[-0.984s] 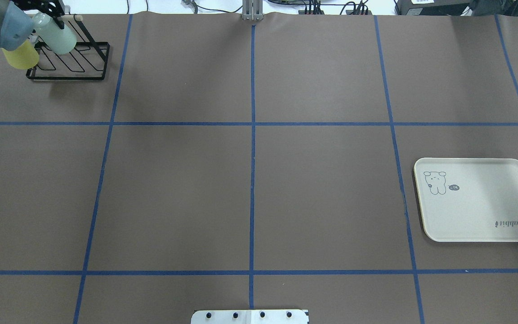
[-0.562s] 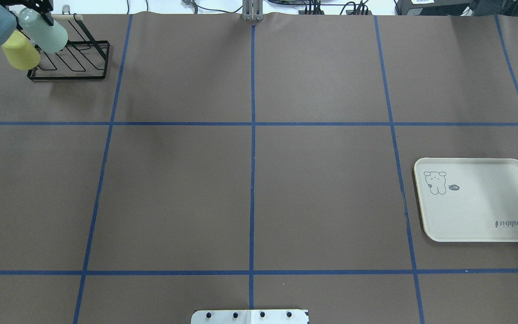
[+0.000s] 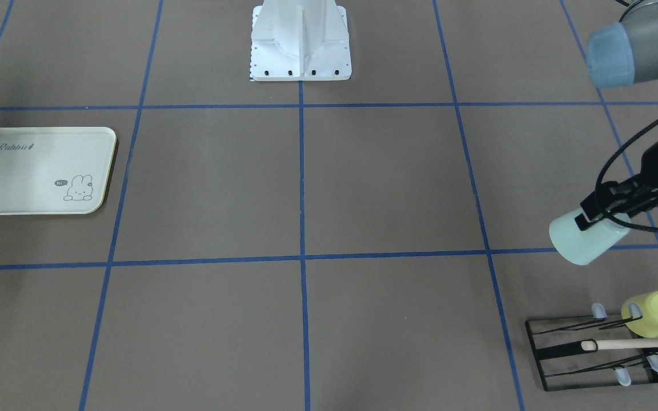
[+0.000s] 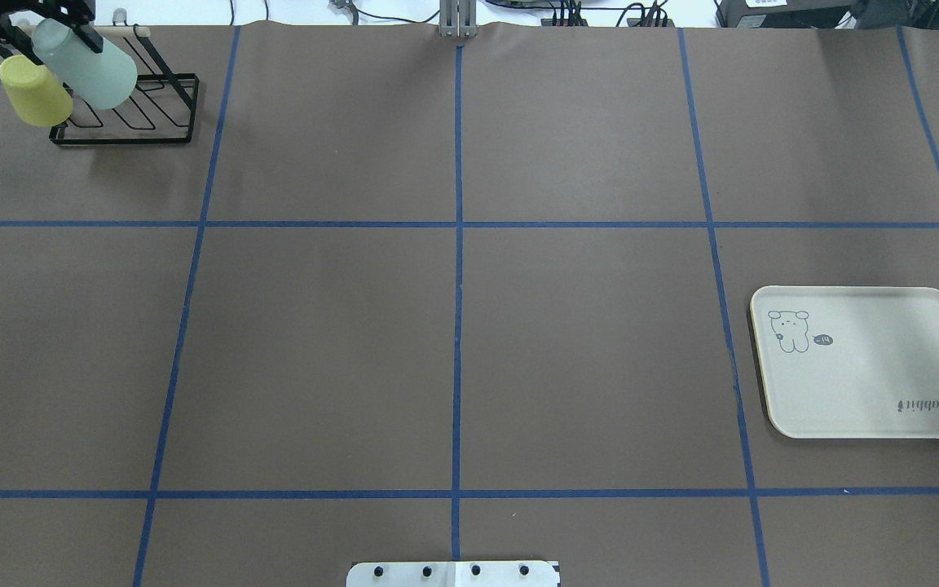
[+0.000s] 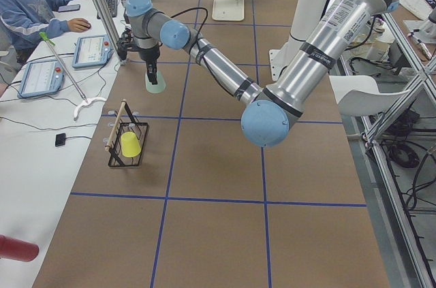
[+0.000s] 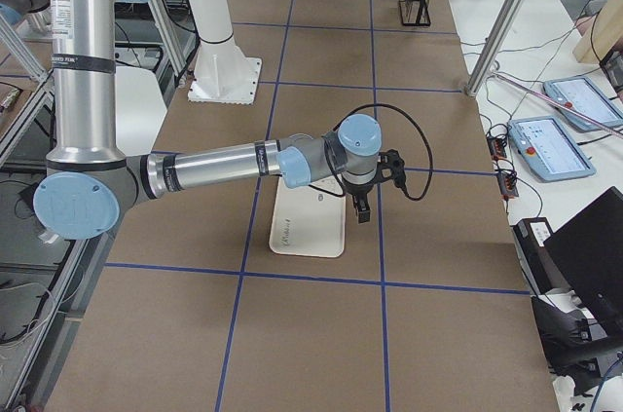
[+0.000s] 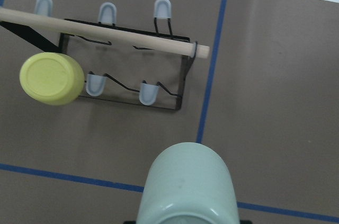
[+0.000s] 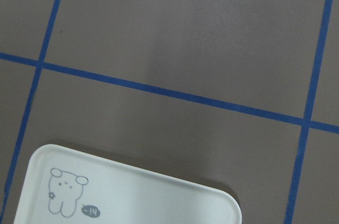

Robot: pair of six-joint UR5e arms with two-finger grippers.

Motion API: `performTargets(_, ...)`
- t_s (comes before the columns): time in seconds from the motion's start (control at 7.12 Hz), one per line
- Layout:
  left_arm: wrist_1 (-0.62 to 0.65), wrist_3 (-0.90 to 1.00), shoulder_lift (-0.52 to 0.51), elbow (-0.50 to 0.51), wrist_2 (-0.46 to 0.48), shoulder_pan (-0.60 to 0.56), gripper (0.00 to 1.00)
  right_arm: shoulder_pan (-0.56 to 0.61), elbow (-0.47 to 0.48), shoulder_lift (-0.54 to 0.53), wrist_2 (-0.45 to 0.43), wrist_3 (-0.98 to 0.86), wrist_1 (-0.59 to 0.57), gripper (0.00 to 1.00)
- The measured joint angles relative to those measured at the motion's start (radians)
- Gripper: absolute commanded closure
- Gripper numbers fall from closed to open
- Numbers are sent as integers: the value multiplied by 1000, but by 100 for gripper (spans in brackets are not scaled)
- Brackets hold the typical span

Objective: Left arm grabs green cup and hands to right arm on tray

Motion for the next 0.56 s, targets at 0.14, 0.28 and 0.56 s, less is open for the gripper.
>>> performTargets(0.14,-29,-92,-5,-39,-49,11,83,-28,8,37,-1,75,0,1)
performTargets(0.28,-89,-203,-8,-72,-98,31,83,-57,13,80,-1,152,0,1)
performTargets(0.56,-331,-506,-18,-102,-146,100,84,-117,34,172,-2,327,8,1)
